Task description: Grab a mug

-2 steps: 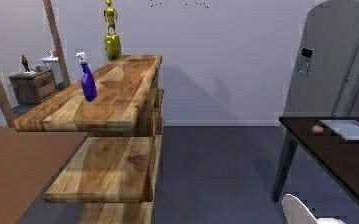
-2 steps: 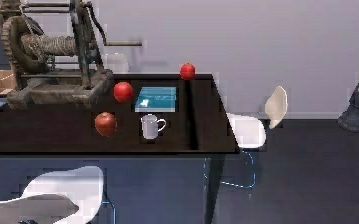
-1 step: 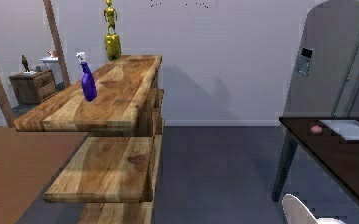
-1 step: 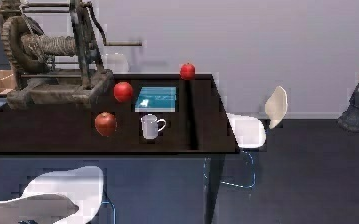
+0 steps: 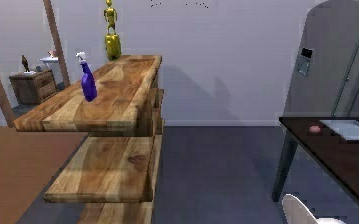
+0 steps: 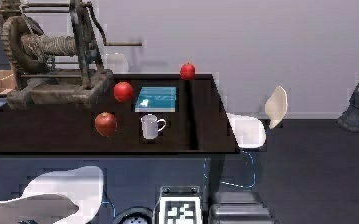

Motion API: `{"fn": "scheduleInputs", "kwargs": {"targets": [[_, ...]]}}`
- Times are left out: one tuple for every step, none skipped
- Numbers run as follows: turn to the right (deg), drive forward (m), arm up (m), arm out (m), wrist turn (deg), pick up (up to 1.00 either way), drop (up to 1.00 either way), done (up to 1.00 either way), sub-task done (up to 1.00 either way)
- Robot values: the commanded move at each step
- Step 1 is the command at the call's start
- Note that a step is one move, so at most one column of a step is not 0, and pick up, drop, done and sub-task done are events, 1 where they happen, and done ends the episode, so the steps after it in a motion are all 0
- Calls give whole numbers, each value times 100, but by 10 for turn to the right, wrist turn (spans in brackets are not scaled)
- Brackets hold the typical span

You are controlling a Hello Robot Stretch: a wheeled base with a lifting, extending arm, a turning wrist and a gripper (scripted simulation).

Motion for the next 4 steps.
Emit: {"fn": "scheduleInputs", "kwargs": {"targets": [[0, 0, 0, 50, 0, 0, 0, 0, 0], [0, 0, 0, 0, 450, 0, 0, 0, 0], [0, 0, 0, 0, 450, 0, 0, 0, 0], [0, 0, 0, 0, 450, 0, 0, 0, 0]]}}
